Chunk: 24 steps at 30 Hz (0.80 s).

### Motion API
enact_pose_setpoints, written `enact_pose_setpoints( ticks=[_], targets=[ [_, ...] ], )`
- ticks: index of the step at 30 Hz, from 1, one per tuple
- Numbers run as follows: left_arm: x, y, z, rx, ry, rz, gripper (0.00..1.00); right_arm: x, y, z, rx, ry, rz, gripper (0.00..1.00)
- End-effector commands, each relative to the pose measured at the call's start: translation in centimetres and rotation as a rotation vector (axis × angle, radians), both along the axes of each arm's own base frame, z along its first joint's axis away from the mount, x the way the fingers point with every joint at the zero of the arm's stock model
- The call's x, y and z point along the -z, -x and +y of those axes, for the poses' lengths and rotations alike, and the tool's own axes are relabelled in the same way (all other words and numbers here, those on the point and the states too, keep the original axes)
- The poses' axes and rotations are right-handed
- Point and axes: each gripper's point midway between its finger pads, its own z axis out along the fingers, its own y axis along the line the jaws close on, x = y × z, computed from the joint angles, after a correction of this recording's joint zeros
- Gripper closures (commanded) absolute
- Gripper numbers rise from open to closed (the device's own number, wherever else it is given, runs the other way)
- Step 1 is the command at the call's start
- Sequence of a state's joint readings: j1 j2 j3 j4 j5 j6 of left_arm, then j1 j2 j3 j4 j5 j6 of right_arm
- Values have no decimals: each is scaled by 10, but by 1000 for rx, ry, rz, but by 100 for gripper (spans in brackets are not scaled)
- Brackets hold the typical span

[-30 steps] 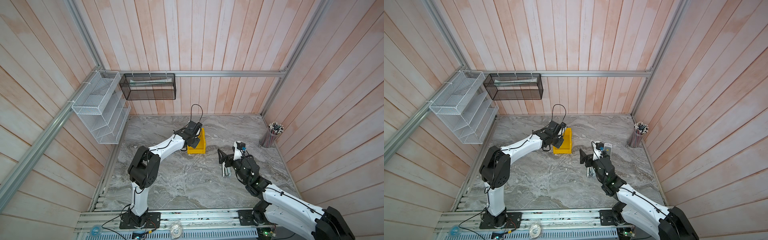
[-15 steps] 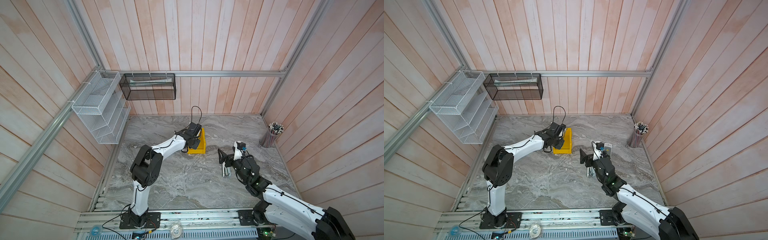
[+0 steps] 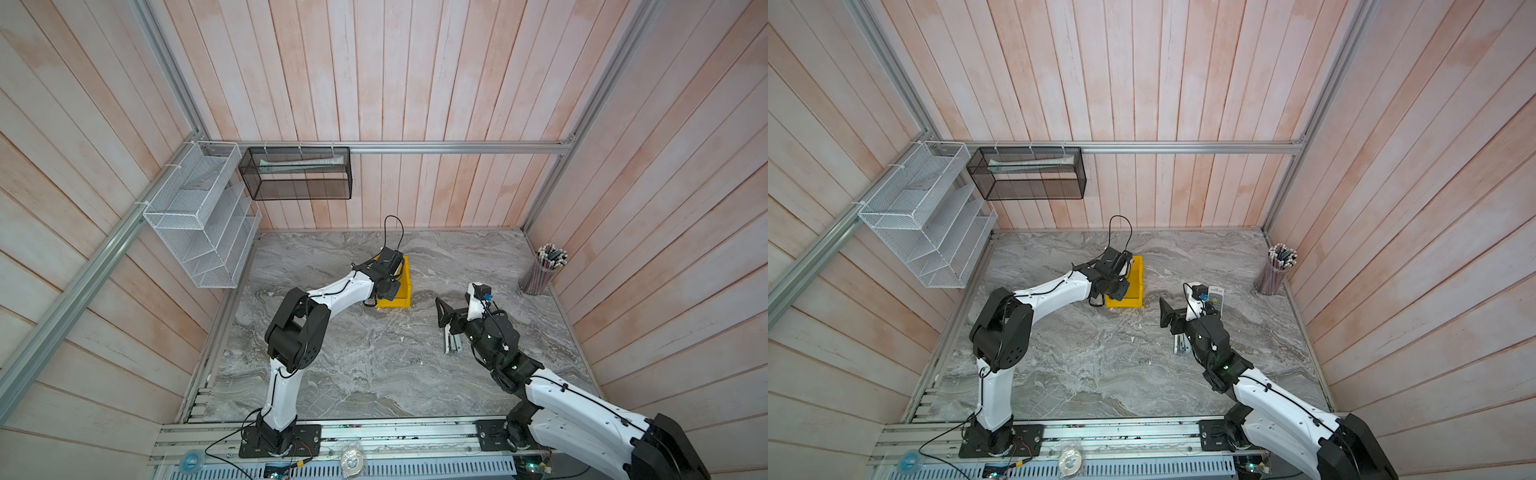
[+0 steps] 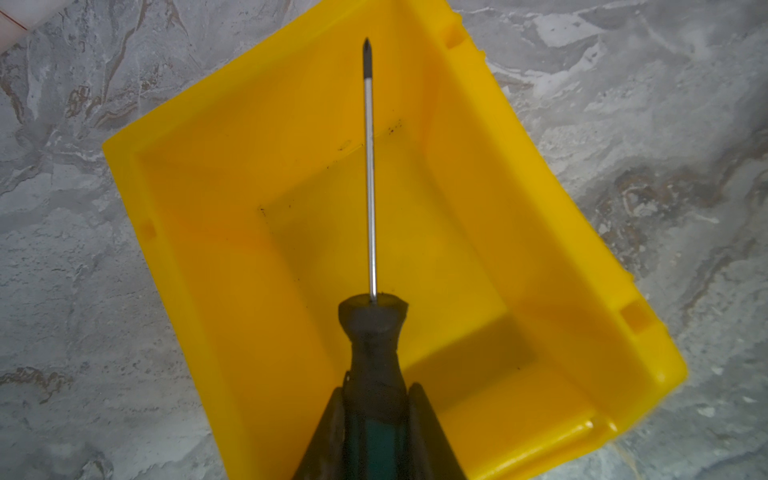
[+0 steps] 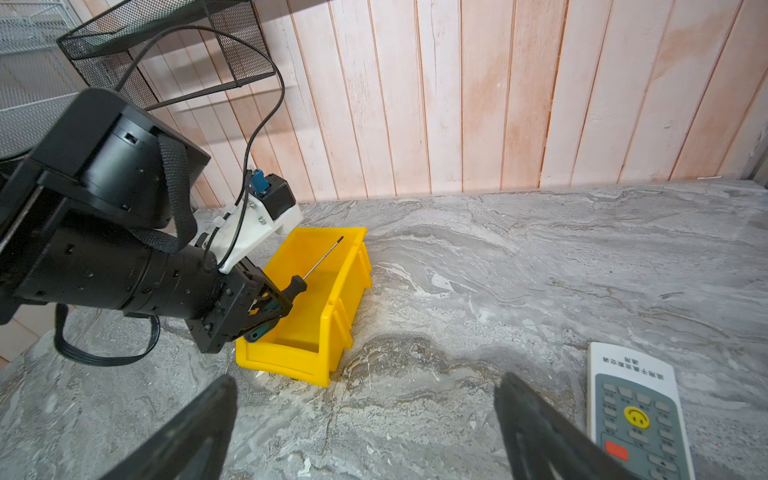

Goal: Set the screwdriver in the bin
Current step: 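Lower the screwdriver into the yellow bin and open the left gripper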

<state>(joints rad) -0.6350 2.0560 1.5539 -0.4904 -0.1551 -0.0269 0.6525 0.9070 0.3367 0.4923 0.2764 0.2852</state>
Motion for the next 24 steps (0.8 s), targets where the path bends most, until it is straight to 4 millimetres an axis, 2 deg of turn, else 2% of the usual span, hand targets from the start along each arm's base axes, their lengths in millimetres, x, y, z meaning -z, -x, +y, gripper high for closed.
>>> enact_pose_setpoints(
  ticks=[1,7,10,17,24],
  targets=[
    [13,1,-2,0,-26,12,85,-7,-2,-3,20,-7,-9,2],
    [-1,-8,-7,17,-27,-24,85,-6,-3,-2,19,-3,-5,2],
    [-1,-11,-7,22,-37,-29,85,-7,-3,-3,23,-1,-7,2],
    [15,-8,-6,18,-45,1,80,-7,-2,-4,24,-2,-8,2],
    [18,-4,-4,13,-38,4,61,-6,-3,-3,24,0,-7,1]
  ],
)
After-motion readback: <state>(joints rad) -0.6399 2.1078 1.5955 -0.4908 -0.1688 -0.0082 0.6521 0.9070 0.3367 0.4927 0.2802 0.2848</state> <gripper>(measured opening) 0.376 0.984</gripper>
